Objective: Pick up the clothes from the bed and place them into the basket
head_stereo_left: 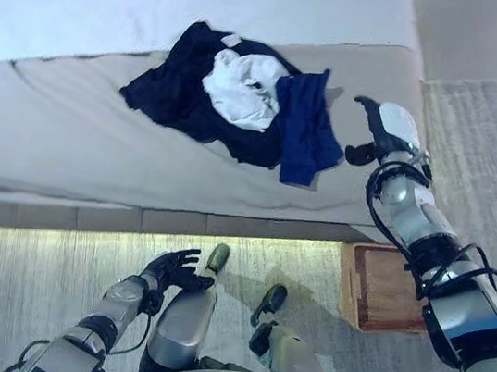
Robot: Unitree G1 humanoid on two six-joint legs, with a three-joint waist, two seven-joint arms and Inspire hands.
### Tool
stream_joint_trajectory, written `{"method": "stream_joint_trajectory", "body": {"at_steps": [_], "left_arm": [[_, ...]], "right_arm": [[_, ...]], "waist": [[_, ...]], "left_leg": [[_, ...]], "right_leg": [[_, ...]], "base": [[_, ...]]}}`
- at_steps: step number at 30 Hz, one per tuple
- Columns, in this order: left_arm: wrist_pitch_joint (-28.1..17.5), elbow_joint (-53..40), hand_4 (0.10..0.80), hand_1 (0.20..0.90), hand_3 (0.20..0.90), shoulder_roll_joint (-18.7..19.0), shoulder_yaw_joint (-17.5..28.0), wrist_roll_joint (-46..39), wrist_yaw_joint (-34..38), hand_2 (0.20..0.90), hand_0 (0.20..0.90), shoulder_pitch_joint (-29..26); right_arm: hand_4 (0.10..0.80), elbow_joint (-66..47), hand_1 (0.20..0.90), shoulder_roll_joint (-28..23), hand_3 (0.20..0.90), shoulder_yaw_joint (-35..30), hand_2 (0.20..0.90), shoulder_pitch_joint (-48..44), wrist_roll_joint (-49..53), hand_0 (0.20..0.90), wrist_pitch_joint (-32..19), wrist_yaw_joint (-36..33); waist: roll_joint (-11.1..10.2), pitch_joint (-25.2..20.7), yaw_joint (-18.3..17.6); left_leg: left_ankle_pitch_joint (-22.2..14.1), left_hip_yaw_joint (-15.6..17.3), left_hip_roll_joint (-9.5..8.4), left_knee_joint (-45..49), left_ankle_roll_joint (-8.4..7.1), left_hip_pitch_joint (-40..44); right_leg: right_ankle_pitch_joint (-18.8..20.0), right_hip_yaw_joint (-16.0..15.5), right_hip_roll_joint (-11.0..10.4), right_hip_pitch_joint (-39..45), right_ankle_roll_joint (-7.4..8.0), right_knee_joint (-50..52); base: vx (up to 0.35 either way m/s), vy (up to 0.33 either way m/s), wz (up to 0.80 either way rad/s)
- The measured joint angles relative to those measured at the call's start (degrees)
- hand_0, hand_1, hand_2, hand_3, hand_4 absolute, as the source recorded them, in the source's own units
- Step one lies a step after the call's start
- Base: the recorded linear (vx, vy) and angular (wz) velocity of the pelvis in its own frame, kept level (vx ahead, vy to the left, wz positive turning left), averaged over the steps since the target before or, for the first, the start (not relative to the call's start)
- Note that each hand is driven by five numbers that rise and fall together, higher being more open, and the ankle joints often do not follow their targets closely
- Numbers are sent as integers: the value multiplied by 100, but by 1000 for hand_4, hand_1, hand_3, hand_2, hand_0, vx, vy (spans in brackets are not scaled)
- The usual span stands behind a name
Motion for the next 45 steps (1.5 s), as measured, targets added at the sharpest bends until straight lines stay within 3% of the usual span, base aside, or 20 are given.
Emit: {"method": "stream_joint_trajectory", "body": {"at_steps": [6, 7, 13, 19, 24, 25, 30, 35, 39, 45], "left_arm": [[-15, -163, 800, 900, 900, 52, -62, -239, 86, 900, 900, -243], [-28, -215, 800, 900, 900, 52, -72, -328, 82, 900, 900, -253], [-143, -284, 800, 900, 900, 214, -129, -535, 100, 900, 900, -313], [-138, 52, 800, 900, 900, 524, -273, -550, 100, 900, 900, 38], [-172, 43, 800, 900, 900, 523, -275, -558, 84, 900, 900, 197], [-186, 18, 800, 900, 900, 521, -275, -560, 84, 900, 900, 197], [-282, -183, 800, 900, 900, 499, -273, -560, 34, 900, 900, 198], [-259, -227, 800, 900, 900, 528, -261, -556, 46, 900, 900, 195], [-257, -232, 800, 900, 900, 563, -252, -555, 98, 900, 900, 194], [-172, -219, 800, 900, 900, 677, -200, -467, 115, 900, 900, 220]], "right_arm": [[800, 54, 900, 231, 900, 352, 900, -740, -225, 900, 301, -23], [800, 209, 900, 290, 900, 441, 900, -873, -226, 900, 455, -65], [800, 1063, 900, 511, 900, 535, 900, -1446, -197, 900, 747, -434], [800, 1298, 900, 631, 900, 548, 900, -1871, -215, 900, 873, -621], [800, 1564, 900, 630, 900, 602, 900, -2080, -262, 900, 1155, -493], [100, 1648, 300, 630, 200, 624, 300, -2126, -256, 300, 1230, -404], [100, 1976, 300, 637, 200, 906, 300, -2320, -187, 300, 1573, 187], [100, 1803, 300, 604, 200, 986, 300, -2415, 37, 300, 1598, 380], [100, 1372, 300, 503, 200, 986, 300, -2473, 88, 300, 1608, 281], [100, 797, 300, -291, 200, 968, 300, -2783, 523, 300, 1584, -637]], "waist": [[-60, 216, 232], [-69, 235, 321], [-94, 341, 728], [-78, 412, 817], [-48, 437, 973], [-47, 438, 981], [-48, 438, 1079], [-67, 447, 1079], [-80, 452, 1065], [-191, 435, 1026]], "left_leg": [[-43, -243, -281, 482, -17, -630], [-161, -319, -325, 550, -84, -732], [-161, -548, -488, 831, -65, -1174], [-182, -676, -610, 980, -34, -1385], [-164, -822, -680, 985, -60, -1471], [-161, -842, -686, 992, -62, -1517], [-126, -909, -669, 982, -110, -1587], [-129, -810, -588, 971, -119, -1446], [-155, -725, -487, 932, -126, -1167], [-225, -632, -304, 777, -58, -681]], "right_leg": [[-198, -82, -308, -556, 72, 667], [-243, -109, -354, -629, 129, 724], [-372, -107, -467, -956, 220, 1059], [-445, -243, -586, -1120, 269, 1300], [-516, -371, -655, -1174, 309, 1363], [-527, -397, -654, -1197, 304, 1379], [-526, -491, -651, -1248, 305, 1339], [-522, -524, -595, -1040, 308, 1148], [-488, -526, -499, -715, 265, 943], [-389, -463, -307, -245, 172, 658]], "base": [[-10, 55, 29], [9, -19, 30], [-43, 25, 28], [-8, 64, 15], [-7, 10, 14], [4, -34, 20], [12, -28, 6], [37, -66, -8], [39, -67, -14], [53, -82, -10]]}}
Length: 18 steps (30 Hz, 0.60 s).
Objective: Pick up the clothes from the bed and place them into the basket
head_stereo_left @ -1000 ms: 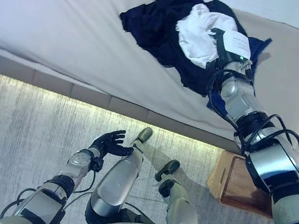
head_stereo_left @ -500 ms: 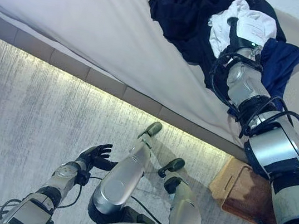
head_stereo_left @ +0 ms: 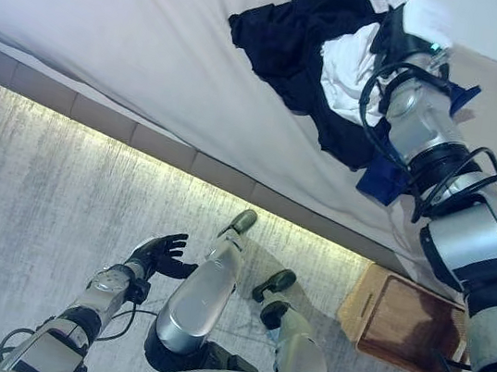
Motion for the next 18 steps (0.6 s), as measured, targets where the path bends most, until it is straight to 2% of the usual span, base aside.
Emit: {"method": "stream_joint_trajectory", "body": {"at_steps": [4, 5, 6, 7, 9, 11, 13, 17, 18], "left_arm": [[100, 84, 800, 900, 900, 102, 171, 223, 31, 900, 900, 136], [162, 130, 800, 900, 900, 108, 208, 318, 47, 900, 900, 140], [167, 161, 800, 900, 900, 107, 213, 368, 57, 900, 900, 144], [180, 227, 800, 900, 900, 122, 236, 450, 63, 900, 900, 161], [200, 294, 800, 900, 900, 196, 279, 569, 78, 900, 900, 290], [256, 404, 800, 900, 900, 267, 336, 646, 91, 900, 900, 395], [377, 552, 800, 900, 900, 272, 428, 832, 96, 900, 900, 380], [557, 791, 800, 900, 900, 207, 424, 1067, 83, 900, 900, 558], [566, 799, 800, 900, 900, 198, 423, 1099, 79, 900, 900, 594]], "right_arm": [[100, -458, 300, -745, 200, -70, 300, -250, 164, 300, -97, -545], [100, -603, 300, -1116, 200, -62, 300, -446, 157, 300, -115, -611], [100, -643, 300, -1276, 200, -54, 300, -549, 152, 300, -123, -651], [100, -794, 300, -1729, 200, -52, 300, -775, 158, 300, -109, -706], [100, -858, 300, -2076, 200, -68, 300, -1084, 212, 300, -84, -927], [100, -939, 300, -2372, 200, -82, 300, -1315, 338, 300, -98, -1094], [100, -909, 300, -2700, 200, -10, 300, -1850, 644, 300, -172, -1143], [100, -757, 300, -2863, 200, -15, 300, -1925, 1290, 300, -320, -1129], [100, -742, 300, -2863, 200, -15, 300, -1888, 1357, 300, -349, -1074]], "waist": [[-153, -46, -169], [-178, -60, -244], [-184, -65, -290], [-185, -65, -374], [-292, -185, -466], [-454, -465, -637], [-472, -539, -784], [-561, -1473, -1042], [-558, -1555, -1086]], "left_leg": [[15, 78, 37, -228, 18, 410], [87, 84, 27, -290, 45, 527], [93, 88, 36, -314, 57, 582], [122, 91, 57, -446, 64, 803], [125, 179, 82, -589, 65, 1005], [122, 256, 97, -746, 90, 1071], [185, 357, 131, -974, 70, 1392], [199, 588, 148, -1310, 67, 1640], [200, 593, 142, -1339, 66, 1698]], "right_leg": [[70, 96, 93, 397, -9, -273], [148, 105, 115, 523, -19, -375], [181, 99, 118, 565, -13, -393], [245, 115, 140, 758, -14, -496], [289, 201, 146, 894, 1, -585], [301, 303, 151, 912, 16, -713], [341, 429, 157, 1141, 50, -854], [342, 625, 154, 1255, 52, -1133], [342, 641, 155, 1330, 52, -1178]], "base": [[21, -68, -10], [-45, -27, -3], [-49, -24, 0], [-3, -48, -8], [9, -43, -19], [23, -45, -20], [-30, -64, -24], [-86, -52, -28], [-66, -29, -28]]}}
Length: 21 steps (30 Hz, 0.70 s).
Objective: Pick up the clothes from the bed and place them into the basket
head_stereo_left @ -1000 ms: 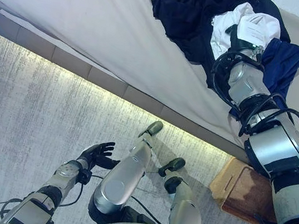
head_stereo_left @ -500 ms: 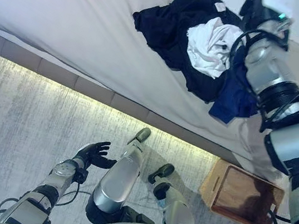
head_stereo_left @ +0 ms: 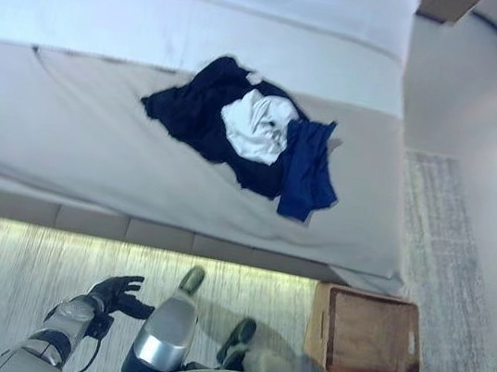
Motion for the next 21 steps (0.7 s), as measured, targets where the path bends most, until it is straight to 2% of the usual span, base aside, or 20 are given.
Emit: {"method": "stream_joint_trajectory", "body": {"at_steps": [1, 2, 3, 7, 10, 12, 13, 16, 21], "left_arm": [[3, 10, 800, 900, 900, -37, -1, 79, -12, 900, 900, 109], [20, 14, 800, 900, 900, -73, -1, 162, -47, 900, 900, 150], [62, 14, 800, 900, 900, -116, -1, 175, -91, 900, 900, 207], [102, -1, 800, 900, 900, -241, -46, 176, -110, 900, 900, 348], [102, -19, 800, 900, 900, -339, -46, 167, -103, 900, 900, 330], [107, -26, 800, 900, 900, -415, -45, 162, -102, 900, 900, 323], [111, -25, 800, 900, 900, -453, -49, 153, -98, 900, 900, 343], [132, -22, 800, 900, 900, -521, -45, 125, -91, 900, 900, 298], [363, -12, 800, 900, 900, -500, -41, 123, 18, 900, 900, 204]], "right_arm": [[177, 0, 366, -5, 277, -28, 366, 178, 103, 366, -82, 237], [723, -66, 834, -18, 823, -137, 834, 371, 169, 834, -147, 545], [800, -296, 900, -18, 900, -393, 900, 677, 295, 900, -151, 986], [800, -849, 900, 239, 900, -1038, 900, 2172, 392, 900, -282, 2704], [800, -833, 900, 636, 900, -1077, 900, 3157, 218, 900, -280, 3704], [800, -765, 900, 927, 900, -875, 900, 3551, -18, 900, -286, 4187], [800, -694, 900, 1058, 900, -816, 900, 3660, -77, 900, -305, 4319], [800, -500, 900, 1367, 900, -622, 900, 3822, -248, 900, -338, 4461], [800, -356, 900, 1666, 900, -640, 900, 3802, -525, 900, -642, 4382]], "waist": [[17, -278, -141], [30, -461, -223], [53, -548, -307], [147, -808, -626], [240, -816, -677], [329, -812, -658], [371, -807, -610], [439, -761, -439], [446, -417, 120]], "left_leg": [[-1, 45, 16, -93, -1, 113], [0, 101, 29, -153, -1, 174], [1, 159, 35, -191, -3, 275], [-19, 375, 111, -362, -37, 478], [6, 408, 195, -377, -79, 458], [55, 350, 227, -383, -89, 412], [121, 315, 236, -388, -71, 376], [237, 72, 260, -407, -146, 257], [312, -250, 275, -380, -258, 129]], "right_leg": [[-1, 41, 6, 56, 0, -35], [-3, 93, 16, 66, 1, -69], [-3, 130, 20, 155, 0, -116], [-14, 354, 104, 261, 9, -243], [9, 376, 190, 260, -21, -308], [36, 305, 232, 266, -59, -376], [54, 263, 258, 256, -81, -401], [65, 12, 317, 238, -98, -413], [50, -357, 387, 248, -127, -405]], "base": [[-46, -15, -20], [-36, -10, -30], [-19, -6, -36], [9, -15, -32], [14, 6, -9], [1, 21, 14], [-20, 29, 22], [-40, 30, 39], [-19, 54, 39]]}}
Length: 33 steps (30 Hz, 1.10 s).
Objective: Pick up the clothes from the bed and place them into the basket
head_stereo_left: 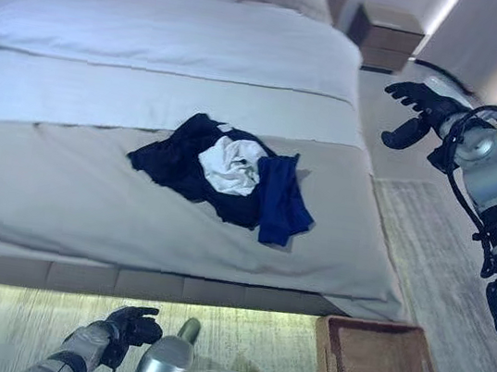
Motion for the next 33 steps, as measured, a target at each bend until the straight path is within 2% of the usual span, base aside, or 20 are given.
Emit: {"method": "stream_joint_trajectory", "body": {"at_steps": [1, 4, 8, 11, 15, 17, 23, 27, 33], "left_arm": [[13, 7, 800, 900, 900, 5, 0, 0, 12, 900, 900, -27], [25, 8, 800, 900, 900, 82, 0, -16, 23, 900, 900, -63], [-25, 73, 800, 900, 900, 119, -62, -104, 8, 900, 900, -187], [-166, -87, 800, 900, 900, 107, -245, -311, -20, 900, 900, -295], [-501, -306, 800, 900, 900, 65, -292, -528, -114, 900, 900, -483], [-645, -310, 800, 900, 900, 50, -336, -603, -124, 900, 900, -498], [-847, -458, 800, 900, 900, -83, -347, -777, -130, 900, 900, -571], [-955, -496, 800, 900, 900, -80, -339, -872, -153, 900, 900, -584], [-1029, -523, 800, 900, 900, -87, -337, -914, -275, 900, 900, -564]], "right_arm": [[800, -1, 900, 27, 900, 3, 900, -15, -7, 900, -2, 2], [800, 31, 900, 210, 900, 3, 900, -44, 7, 900, 101, 45], [800, 571, 900, 681, 900, 58, 900, -99, -81, 900, 166, 90], [800, 1004, 900, 790, 900, 417, 900, -355, -687, 900, 179, -47], [800, 1347, 900, 828, 900, 496, 900, -523, -1522, 900, 332, -352], [800, 1383, 900, 1010, 900, 495, 900, -531, -1600, 900, 538, -401], [800, 1956, 900, 1523, 900, 495, 900, -899, -1899, 900, 822, -603], [800, 2506, 900, 1823, 900, 493, 900, -1217, -2162, 900, 1135, -619], [800, 2969, 900, 1898, 900, 494, 900, -1391, -2236, 900, 1812, -289]], "waist": [[-6, 56, 5], [-2, 448, 316], [7, 825, 562], [116, 1091, 765], [332, 1414, 1055], [407, 1490, 1143], [673, 1647, 1305], [732, 1677, 1397], [769, 1697, 1518]], "left_leg": [[0, -32, 1, 18, 0, -17], [19, -162, -33, 54, -37, -102], [16, -386, -104, 164, -71, -372], [67, -565, -206, 309, -96, -673], [87, -759, -368, 473, -116, -966], [74, -853, -512, 532, -130, -1003], [59, -929, -807, 715, -130, -1194], [6, -918, -844, 774, -124, -1464], [4, -884, -851, 918, -110, -1803]], "right_leg": [[-1, -37, -7, 0, -1, 1], [-54, -131, -8, -26, -34, 55], [-302, -336, -137, -330, -5, 520], [-387, -500, -241, -588, 53, 766], [-493, -708, -417, -835, 71, 1067], [-639, -818, -622, -880, 122, 1325], [-794, -863, -989, -1122, 260, 1813], [-819, -837, -1098, -1459, 252, 2034], [-865, -831, -1157, -1819, 248, 2226]], "base": [[-6, 71, 30], [68, 56, 24], [-46, 50, 32], [-31, 44, 29], [79, 82, 34], [100, 118, 33], [38, 81, 16], [-37, 24, 3], [-33, 0, -2]]}}
